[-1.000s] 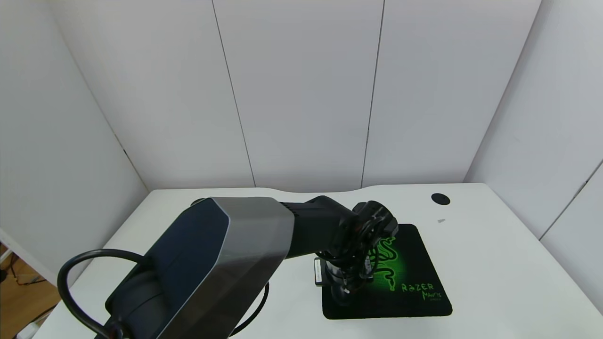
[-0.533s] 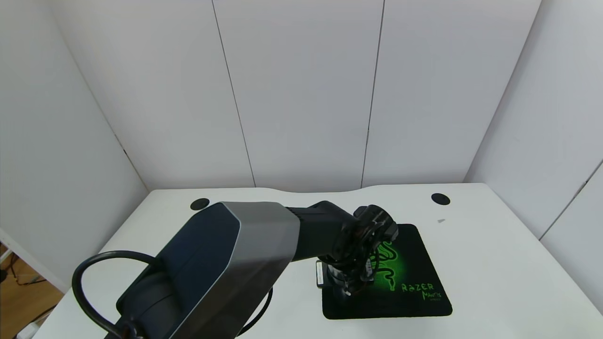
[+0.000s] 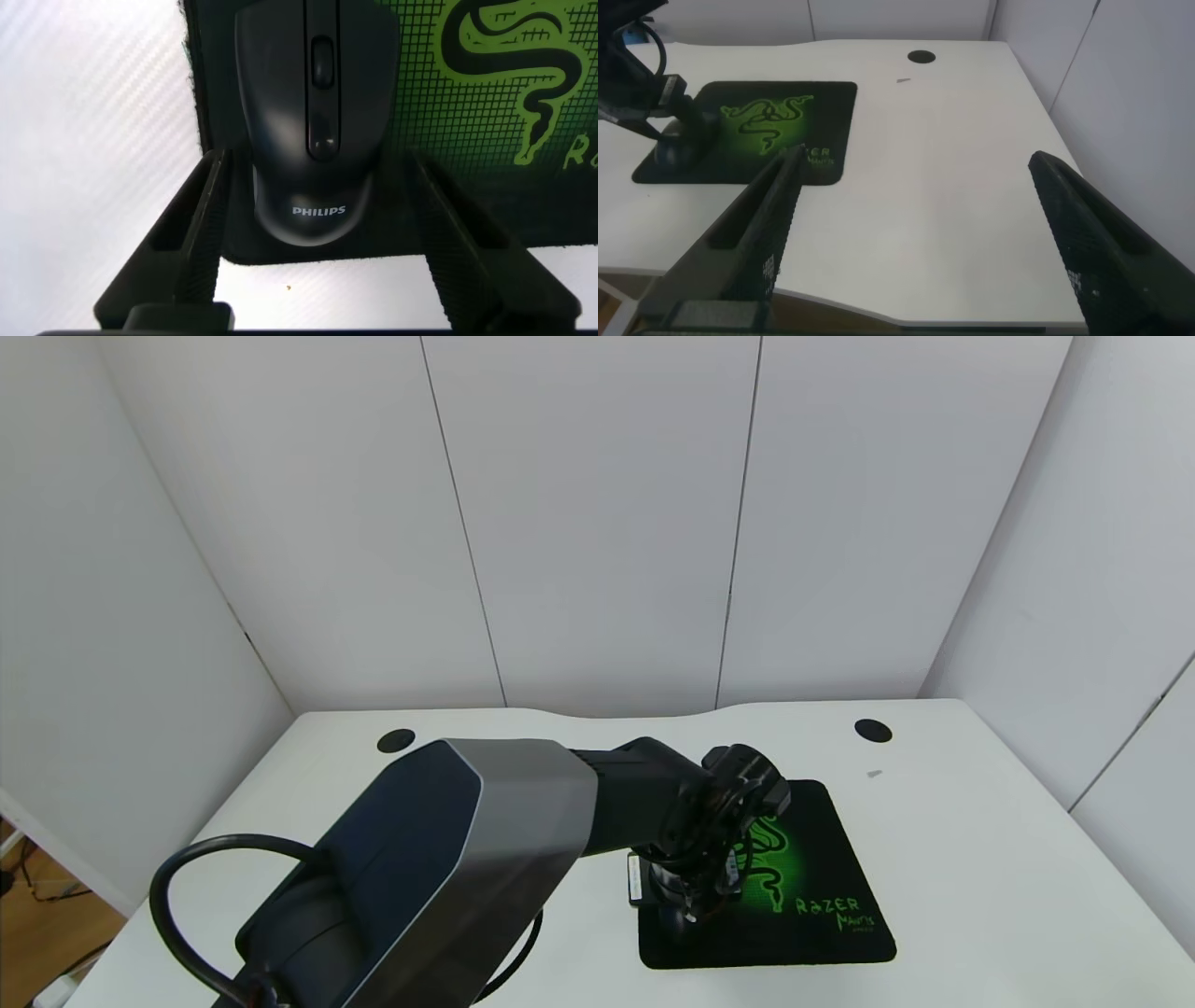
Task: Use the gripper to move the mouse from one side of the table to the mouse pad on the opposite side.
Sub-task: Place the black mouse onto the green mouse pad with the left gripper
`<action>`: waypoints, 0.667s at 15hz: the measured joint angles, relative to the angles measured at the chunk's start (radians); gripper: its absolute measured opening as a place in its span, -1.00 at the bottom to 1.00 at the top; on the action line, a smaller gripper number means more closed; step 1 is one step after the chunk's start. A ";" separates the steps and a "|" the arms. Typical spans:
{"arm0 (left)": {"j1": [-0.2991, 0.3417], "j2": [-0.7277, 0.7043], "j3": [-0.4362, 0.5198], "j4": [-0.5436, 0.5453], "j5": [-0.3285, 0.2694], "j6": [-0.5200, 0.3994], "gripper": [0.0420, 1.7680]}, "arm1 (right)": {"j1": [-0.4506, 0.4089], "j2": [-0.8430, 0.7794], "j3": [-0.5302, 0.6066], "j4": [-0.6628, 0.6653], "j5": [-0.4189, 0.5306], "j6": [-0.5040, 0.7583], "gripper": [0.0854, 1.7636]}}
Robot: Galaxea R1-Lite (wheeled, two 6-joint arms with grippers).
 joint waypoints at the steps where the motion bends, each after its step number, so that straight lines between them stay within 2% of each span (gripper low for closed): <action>1: 0.000 0.000 0.000 0.000 0.001 0.000 0.52 | 0.000 0.000 0.000 0.000 0.000 0.000 0.94; 5: 0.000 -0.008 0.000 0.001 0.002 0.004 0.68 | 0.000 0.000 0.000 0.000 0.000 0.000 0.94; 10: 0.002 -0.031 0.000 0.009 0.003 0.008 0.80 | 0.000 0.000 0.000 0.000 0.000 0.000 0.94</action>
